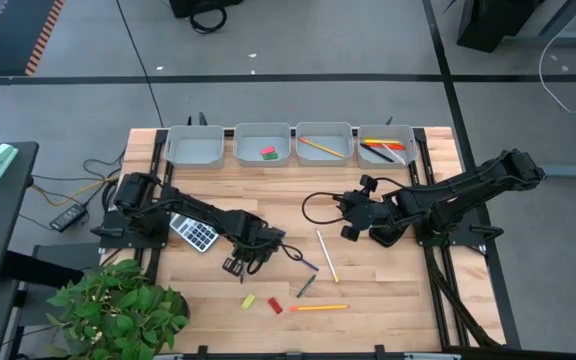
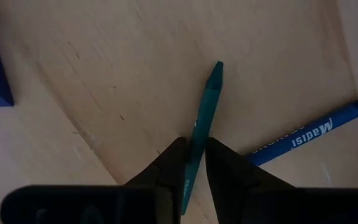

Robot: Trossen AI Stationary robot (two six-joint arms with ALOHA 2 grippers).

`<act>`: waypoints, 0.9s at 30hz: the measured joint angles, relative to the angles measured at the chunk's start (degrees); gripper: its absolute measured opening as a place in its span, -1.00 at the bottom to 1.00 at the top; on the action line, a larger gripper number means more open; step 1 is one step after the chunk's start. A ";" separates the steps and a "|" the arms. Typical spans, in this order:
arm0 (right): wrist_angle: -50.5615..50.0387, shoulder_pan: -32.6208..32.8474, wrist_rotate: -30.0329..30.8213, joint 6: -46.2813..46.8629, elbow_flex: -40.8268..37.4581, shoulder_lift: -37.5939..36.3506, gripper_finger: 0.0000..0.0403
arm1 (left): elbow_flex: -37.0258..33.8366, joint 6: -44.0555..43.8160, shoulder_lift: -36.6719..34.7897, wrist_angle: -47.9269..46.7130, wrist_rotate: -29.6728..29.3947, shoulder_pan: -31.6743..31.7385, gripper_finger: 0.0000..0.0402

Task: Sort crayons/erasers/pens/pencils in bins
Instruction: Put the top green crayon into the gray bin

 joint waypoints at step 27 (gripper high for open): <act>-0.85 0.01 -0.76 0.12 0.00 0.00 -0.49 | -0.34 -0.65 -4.48 -4.17 -6.60 0.83 -0.79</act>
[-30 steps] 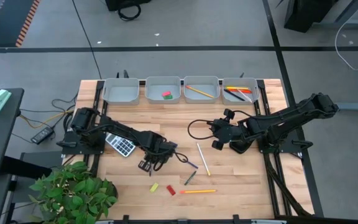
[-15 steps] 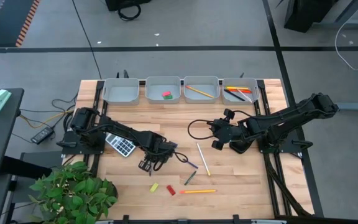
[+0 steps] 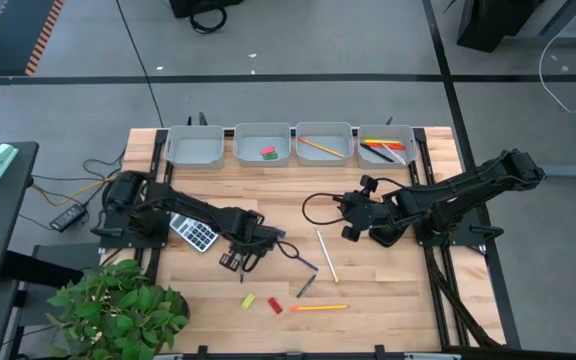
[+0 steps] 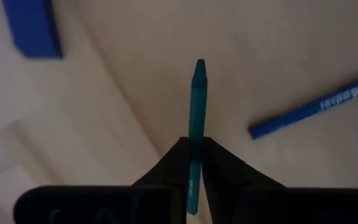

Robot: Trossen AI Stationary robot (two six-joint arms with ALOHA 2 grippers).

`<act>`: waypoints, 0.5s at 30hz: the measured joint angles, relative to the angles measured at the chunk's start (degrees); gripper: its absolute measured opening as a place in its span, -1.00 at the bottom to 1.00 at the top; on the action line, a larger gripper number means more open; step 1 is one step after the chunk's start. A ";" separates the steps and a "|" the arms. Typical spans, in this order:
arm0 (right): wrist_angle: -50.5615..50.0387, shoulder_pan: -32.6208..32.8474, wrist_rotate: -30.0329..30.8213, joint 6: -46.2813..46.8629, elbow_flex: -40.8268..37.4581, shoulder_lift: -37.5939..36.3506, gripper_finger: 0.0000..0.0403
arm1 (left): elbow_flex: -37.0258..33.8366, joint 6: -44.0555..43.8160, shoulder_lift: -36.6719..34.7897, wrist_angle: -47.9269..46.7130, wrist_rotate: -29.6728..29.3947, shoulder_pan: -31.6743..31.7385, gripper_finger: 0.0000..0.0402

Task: Sort crayons/erasers/pens/pencils in bins
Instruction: Put the top green crayon into the gray bin

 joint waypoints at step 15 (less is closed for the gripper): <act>-1.61 -0.02 -3.09 0.07 -0.02 0.00 -0.49 | 0.12 4.96 -6.20 -3.04 -0.88 15.25 -0.83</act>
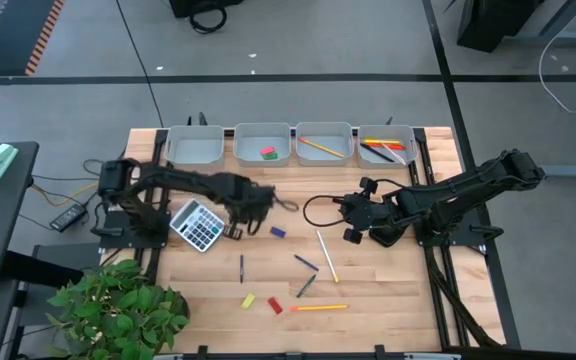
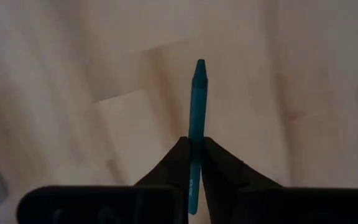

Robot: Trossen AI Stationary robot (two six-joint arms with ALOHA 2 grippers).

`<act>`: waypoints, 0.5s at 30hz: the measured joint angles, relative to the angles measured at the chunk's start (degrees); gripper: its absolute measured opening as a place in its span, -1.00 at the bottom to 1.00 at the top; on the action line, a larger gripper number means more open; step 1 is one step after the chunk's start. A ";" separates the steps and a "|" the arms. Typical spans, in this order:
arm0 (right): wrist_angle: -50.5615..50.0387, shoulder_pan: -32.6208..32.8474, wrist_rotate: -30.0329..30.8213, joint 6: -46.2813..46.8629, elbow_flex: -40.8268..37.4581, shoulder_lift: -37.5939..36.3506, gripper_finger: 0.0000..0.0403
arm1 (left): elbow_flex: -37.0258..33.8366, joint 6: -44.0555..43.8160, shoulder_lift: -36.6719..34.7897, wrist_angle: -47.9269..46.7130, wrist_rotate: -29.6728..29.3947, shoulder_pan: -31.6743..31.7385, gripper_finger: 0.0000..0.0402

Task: Sort crayons/erasers/pens/pencils in bins
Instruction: Put the top green crayon into the gray bin

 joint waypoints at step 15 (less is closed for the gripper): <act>-0.97 0.00 -0.02 -0.76 0.00 0.00 -0.49 | 0.06 -5.33 -11.00 -5.30 -0.49 15.08 -0.82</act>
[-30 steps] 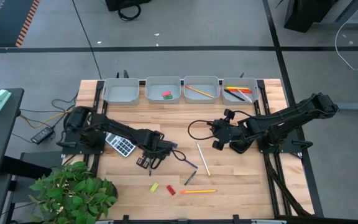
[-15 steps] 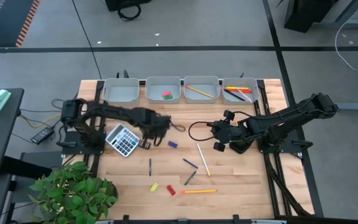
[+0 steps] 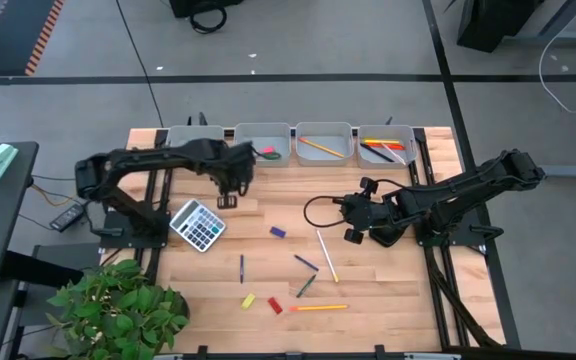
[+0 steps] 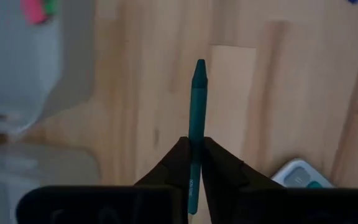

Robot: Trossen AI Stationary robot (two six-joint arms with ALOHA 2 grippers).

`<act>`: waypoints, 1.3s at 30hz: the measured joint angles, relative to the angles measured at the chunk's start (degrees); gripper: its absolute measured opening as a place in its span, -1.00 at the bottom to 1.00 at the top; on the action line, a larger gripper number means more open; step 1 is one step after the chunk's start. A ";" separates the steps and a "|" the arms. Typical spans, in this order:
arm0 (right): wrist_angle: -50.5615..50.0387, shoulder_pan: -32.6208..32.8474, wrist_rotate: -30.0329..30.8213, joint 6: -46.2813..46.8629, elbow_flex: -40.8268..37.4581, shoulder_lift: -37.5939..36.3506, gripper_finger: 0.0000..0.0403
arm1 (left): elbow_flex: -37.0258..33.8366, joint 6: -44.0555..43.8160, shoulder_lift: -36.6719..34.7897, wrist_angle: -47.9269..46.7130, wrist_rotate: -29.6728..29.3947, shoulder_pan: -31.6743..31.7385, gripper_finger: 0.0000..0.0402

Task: Sort crayons/erasers/pens/pencils in bins
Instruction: Put the top green crayon into the gray bin

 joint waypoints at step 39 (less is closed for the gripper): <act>23.86 -38.98 -22.50 -30.04 -0.02 0.00 -0.49 | 0.00 -16.15 -0.31 1.57 -16.66 23.57 -0.82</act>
